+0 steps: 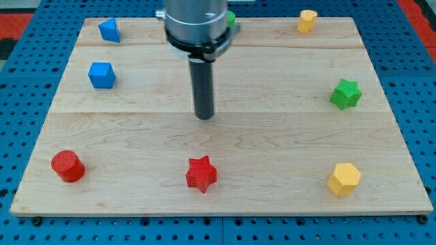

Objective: Push the yellow hexagon towards the top center of the board

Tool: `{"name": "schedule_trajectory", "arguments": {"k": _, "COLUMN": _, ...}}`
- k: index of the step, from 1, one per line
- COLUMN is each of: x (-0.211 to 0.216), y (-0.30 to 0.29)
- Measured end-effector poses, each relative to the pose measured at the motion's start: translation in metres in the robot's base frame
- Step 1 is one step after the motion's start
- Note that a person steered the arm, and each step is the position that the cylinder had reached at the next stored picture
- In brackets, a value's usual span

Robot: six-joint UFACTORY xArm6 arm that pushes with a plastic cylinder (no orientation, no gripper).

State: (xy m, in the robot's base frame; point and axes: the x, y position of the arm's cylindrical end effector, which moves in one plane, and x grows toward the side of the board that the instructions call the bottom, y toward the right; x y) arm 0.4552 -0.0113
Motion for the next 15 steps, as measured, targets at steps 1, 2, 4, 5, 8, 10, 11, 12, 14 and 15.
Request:
{"name": "schedule_trajectory", "arguments": {"k": 1, "x": 0.0, "y": 0.03}}
{"name": "schedule_trajectory", "arguments": {"k": 2, "x": 0.001, "y": 0.037}}
{"name": "schedule_trajectory", "arguments": {"k": 4, "x": 0.019, "y": 0.107}}
{"name": "schedule_trajectory", "arguments": {"k": 5, "x": 0.023, "y": 0.183}}
{"name": "schedule_trajectory", "arguments": {"k": 8, "x": 0.155, "y": 0.295}}
{"name": "schedule_trajectory", "arguments": {"k": 10, "x": 0.134, "y": 0.173}}
{"name": "schedule_trajectory", "arguments": {"k": 11, "x": 0.093, "y": 0.187}}
{"name": "schedule_trajectory", "arguments": {"k": 12, "x": 0.047, "y": 0.175}}
{"name": "schedule_trajectory", "arguments": {"k": 14, "x": 0.006, "y": 0.116}}
{"name": "schedule_trajectory", "arguments": {"k": 15, "x": -0.038, "y": 0.114}}
